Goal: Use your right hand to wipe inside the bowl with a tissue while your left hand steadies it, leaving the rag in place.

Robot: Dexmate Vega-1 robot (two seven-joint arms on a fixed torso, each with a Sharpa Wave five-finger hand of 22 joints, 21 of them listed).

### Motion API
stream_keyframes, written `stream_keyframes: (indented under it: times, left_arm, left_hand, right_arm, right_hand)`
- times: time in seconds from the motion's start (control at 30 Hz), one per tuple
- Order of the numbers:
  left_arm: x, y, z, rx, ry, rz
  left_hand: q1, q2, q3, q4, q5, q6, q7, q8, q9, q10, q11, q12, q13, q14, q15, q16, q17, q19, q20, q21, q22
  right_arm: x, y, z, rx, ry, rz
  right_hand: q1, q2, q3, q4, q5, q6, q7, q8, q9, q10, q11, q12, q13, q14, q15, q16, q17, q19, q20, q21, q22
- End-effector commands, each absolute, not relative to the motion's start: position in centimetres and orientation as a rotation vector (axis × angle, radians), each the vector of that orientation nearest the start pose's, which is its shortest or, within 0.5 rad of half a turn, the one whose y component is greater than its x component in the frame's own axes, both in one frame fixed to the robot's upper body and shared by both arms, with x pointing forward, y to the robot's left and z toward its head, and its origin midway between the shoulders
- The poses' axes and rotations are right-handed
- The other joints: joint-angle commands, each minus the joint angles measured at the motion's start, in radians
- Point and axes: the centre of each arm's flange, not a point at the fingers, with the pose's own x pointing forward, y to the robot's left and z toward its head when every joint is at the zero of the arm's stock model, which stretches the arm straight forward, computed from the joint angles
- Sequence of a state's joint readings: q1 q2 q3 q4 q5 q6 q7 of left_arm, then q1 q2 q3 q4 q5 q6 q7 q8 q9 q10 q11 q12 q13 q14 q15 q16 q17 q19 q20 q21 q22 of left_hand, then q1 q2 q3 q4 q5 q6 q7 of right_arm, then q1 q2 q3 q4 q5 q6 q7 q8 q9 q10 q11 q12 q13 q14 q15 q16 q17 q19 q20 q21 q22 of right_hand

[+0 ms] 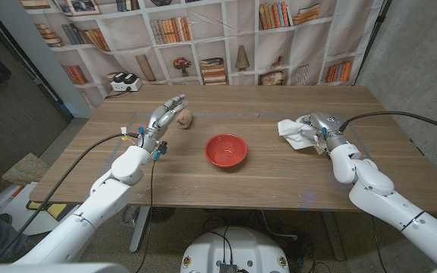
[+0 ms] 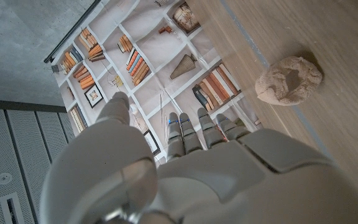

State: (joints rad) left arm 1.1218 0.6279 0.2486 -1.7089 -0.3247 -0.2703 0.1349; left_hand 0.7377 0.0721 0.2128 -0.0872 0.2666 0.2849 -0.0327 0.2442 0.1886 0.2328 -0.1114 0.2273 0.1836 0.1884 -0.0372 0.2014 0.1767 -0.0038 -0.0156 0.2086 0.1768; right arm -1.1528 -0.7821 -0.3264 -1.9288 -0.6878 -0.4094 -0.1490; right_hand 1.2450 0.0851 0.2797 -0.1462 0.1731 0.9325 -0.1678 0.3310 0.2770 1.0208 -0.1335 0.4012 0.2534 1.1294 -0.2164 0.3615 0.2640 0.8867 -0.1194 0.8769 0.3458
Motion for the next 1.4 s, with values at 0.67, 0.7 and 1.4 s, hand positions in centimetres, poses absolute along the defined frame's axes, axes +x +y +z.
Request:
stream_keyframes:
  times: [0.67, 0.7, 1.4]
  left_arm:
    - [49.8, 27.9, -5.0, 0.726, -0.893, 0.131]
    - [49.7, 27.8, -4.9, 0.744, -0.895, 0.132]
    - [47.2, 25.0, -4.7, 1.176, -0.882, 0.098]
  left_hand:
    - [0.138, -0.020, 0.023, -0.061, -0.020, 0.213, -0.035, 0.030, 0.003, 0.213, -0.052, 0.018, 0.009, 0.204, -0.105, 0.017, -0.001, 0.177, -0.026, 0.053, 0.012]
    - [0.140, -0.020, 0.023, -0.061, -0.020, 0.216, -0.035, 0.031, 0.003, 0.216, -0.052, 0.018, 0.009, 0.208, -0.106, 0.017, -0.001, 0.180, -0.028, 0.054, 0.012]
    - [0.153, -0.037, 0.016, -0.052, -0.020, 0.243, -0.063, 0.024, 0.003, 0.252, -0.085, 0.003, 0.011, 0.222, -0.116, 0.003, 0.002, 0.172, 0.004, 0.041, 0.011]
  right_arm:
    - [52.8, -26.5, -1.7, -1.348, -0.606, -0.332]
    - [52.8, -26.5, -1.6, -1.349, -0.610, -0.335]
    - [52.4, -26.0, -0.7, -1.332, -0.646, -0.330]
  right_hand:
    - [0.035, 0.040, -0.008, -0.002, 0.004, -0.003, -0.006, -0.009, 0.014, 0.044, -0.042, 0.008, 0.017, 0.008, -0.019, -0.004, 0.012, -0.024, -0.104, 0.027, 0.001]
    - [0.035, 0.040, -0.009, -0.001, 0.004, -0.003, -0.006, -0.010, 0.014, 0.044, -0.042, 0.008, 0.017, 0.008, -0.019, -0.004, 0.012, -0.025, -0.104, 0.028, 0.001]
    - [0.035, 0.044, -0.011, 0.001, 0.006, 0.008, 0.002, -0.012, 0.013, 0.056, -0.043, 0.009, 0.018, 0.015, -0.019, -0.004, 0.018, -0.032, -0.104, 0.049, 0.000]
